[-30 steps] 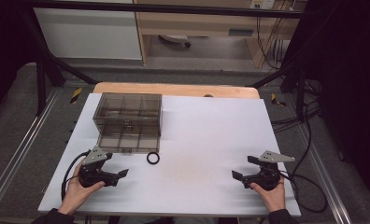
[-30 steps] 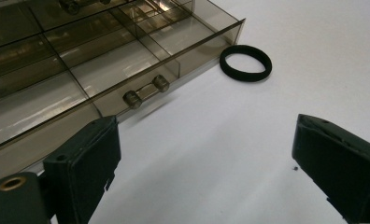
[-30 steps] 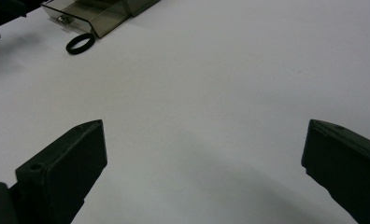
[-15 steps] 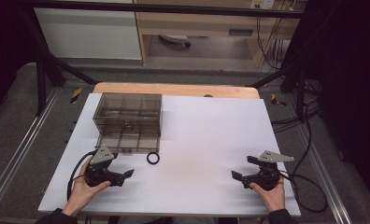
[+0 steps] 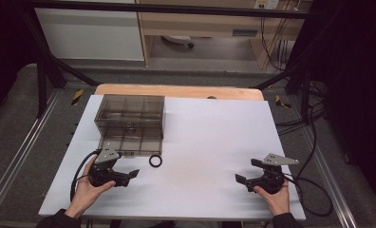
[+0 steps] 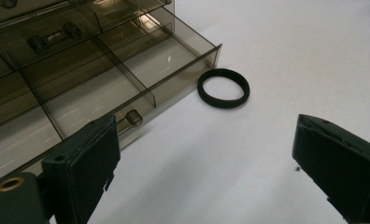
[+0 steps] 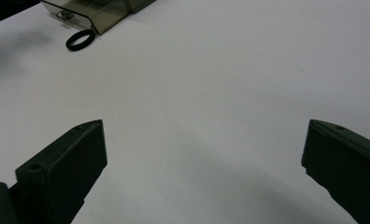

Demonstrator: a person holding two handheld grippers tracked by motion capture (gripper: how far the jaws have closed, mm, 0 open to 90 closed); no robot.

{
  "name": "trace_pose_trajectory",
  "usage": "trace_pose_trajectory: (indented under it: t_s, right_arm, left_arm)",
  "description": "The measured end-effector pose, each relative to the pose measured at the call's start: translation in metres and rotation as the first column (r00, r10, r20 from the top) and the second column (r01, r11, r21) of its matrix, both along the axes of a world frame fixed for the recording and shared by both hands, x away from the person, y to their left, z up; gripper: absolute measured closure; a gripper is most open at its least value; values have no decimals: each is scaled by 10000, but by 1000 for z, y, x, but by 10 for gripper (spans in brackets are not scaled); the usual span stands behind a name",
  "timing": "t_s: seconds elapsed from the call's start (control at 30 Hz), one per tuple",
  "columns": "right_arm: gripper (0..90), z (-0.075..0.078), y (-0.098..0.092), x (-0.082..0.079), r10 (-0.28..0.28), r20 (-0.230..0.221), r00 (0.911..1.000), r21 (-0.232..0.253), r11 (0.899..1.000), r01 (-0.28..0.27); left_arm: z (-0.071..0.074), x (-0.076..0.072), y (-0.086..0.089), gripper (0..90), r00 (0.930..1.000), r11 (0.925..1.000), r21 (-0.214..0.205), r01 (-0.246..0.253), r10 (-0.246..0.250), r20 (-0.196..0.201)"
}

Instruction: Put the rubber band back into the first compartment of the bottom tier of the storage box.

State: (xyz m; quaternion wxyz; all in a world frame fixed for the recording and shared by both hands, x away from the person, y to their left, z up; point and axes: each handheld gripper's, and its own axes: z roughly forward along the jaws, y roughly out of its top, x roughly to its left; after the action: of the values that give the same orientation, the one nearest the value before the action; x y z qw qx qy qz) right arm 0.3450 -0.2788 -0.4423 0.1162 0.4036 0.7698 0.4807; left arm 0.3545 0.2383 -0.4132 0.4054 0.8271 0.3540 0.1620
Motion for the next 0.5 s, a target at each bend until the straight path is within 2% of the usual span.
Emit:
trace_pose_trajectory:
  t_s: [0.5]
  right_arm:
    - [7,0,0,0,27,27,10000,-23,10000,-27]
  left_arm:
    - [9,10,-18,77,10000,9999,121,66,-65,-65]
